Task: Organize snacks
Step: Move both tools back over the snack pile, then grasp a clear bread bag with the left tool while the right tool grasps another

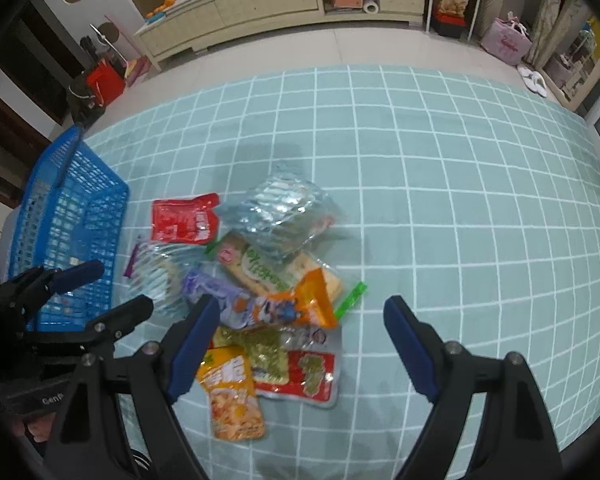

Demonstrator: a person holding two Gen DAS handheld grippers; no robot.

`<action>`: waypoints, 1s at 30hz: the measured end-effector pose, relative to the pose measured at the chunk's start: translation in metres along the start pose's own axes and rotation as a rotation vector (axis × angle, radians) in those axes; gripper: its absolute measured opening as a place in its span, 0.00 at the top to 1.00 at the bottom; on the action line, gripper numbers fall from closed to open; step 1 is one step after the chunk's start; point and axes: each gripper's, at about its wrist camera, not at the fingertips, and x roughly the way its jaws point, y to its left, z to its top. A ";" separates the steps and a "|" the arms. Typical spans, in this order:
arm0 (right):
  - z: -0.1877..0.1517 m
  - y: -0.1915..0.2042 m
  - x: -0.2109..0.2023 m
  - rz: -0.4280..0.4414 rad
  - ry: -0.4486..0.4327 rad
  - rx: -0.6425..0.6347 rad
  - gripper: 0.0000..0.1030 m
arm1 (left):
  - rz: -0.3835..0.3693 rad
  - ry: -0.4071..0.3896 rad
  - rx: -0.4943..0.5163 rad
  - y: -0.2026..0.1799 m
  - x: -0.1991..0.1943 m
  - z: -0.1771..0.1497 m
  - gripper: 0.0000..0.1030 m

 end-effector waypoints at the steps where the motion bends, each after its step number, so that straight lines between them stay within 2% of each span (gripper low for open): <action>1: 0.001 -0.001 0.003 0.002 0.005 -0.002 0.15 | 0.007 0.006 -0.001 0.001 0.004 0.001 0.29; 5: 0.004 0.001 0.013 0.005 0.013 -0.029 0.15 | 0.059 0.032 0.005 0.002 0.021 0.003 0.29; 16: 0.016 0.005 0.035 0.003 0.041 -0.109 0.15 | 0.075 0.067 -0.007 0.010 0.050 0.007 0.30; 20: 0.023 0.005 0.046 0.042 0.058 -0.141 0.15 | 0.031 0.074 -0.034 0.015 0.060 0.006 0.37; 22: 0.026 0.009 0.049 0.040 0.051 -0.185 0.15 | 0.011 0.068 -0.054 0.019 0.061 0.005 0.46; 26: 0.035 0.017 0.053 0.057 0.043 -0.249 0.15 | 0.035 0.037 -0.027 0.017 0.059 0.005 0.49; 30: 0.048 0.019 0.063 0.068 0.071 -0.273 0.15 | 0.026 0.021 -0.044 0.014 0.048 0.005 0.50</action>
